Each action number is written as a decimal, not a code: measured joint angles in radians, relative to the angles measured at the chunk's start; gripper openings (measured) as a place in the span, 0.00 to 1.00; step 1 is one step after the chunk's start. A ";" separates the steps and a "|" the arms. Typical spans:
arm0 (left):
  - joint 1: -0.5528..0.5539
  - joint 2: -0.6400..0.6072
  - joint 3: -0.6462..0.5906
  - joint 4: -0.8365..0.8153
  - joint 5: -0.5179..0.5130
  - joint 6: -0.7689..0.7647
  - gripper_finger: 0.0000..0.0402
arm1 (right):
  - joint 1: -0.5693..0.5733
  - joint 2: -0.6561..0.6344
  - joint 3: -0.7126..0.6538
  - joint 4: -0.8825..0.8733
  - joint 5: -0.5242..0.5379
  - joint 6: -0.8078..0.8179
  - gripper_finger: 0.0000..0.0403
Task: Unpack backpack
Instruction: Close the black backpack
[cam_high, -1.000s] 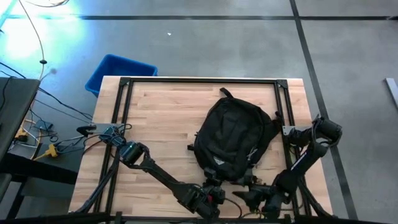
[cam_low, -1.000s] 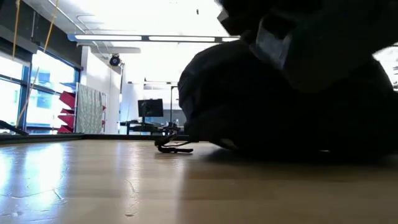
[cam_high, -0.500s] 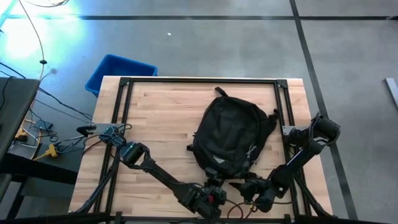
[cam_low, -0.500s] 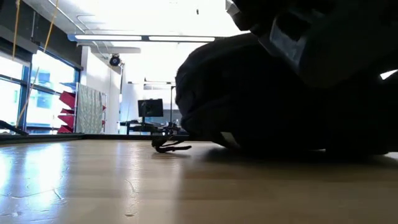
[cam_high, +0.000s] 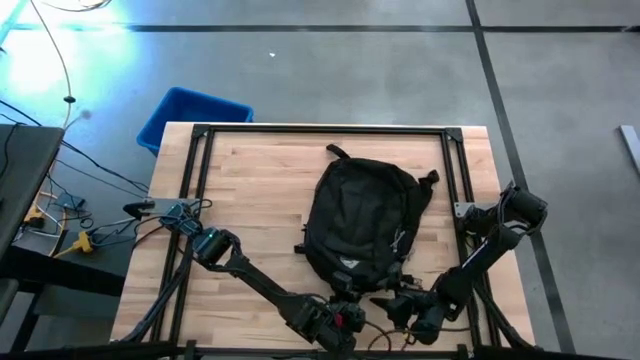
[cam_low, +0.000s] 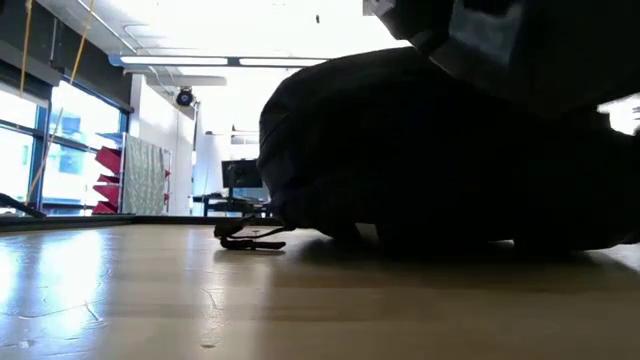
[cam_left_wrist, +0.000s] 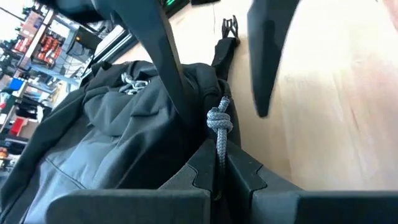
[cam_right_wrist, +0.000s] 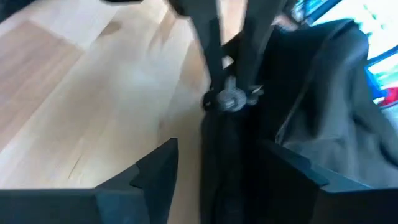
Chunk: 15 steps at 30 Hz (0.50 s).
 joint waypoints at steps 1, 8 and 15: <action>0.000 0.000 0.000 0.005 0.000 0.005 0.00 | -0.009 0.000 -0.006 0.003 -0.022 0.001 0.52; 0.001 0.000 0.000 0.034 0.022 0.040 0.00 | -0.053 0.000 -0.020 -0.022 -0.032 0.116 0.43; -0.004 -0.006 0.002 0.050 0.081 0.016 0.07 | -0.058 0.001 -0.024 -0.061 -0.082 0.137 0.05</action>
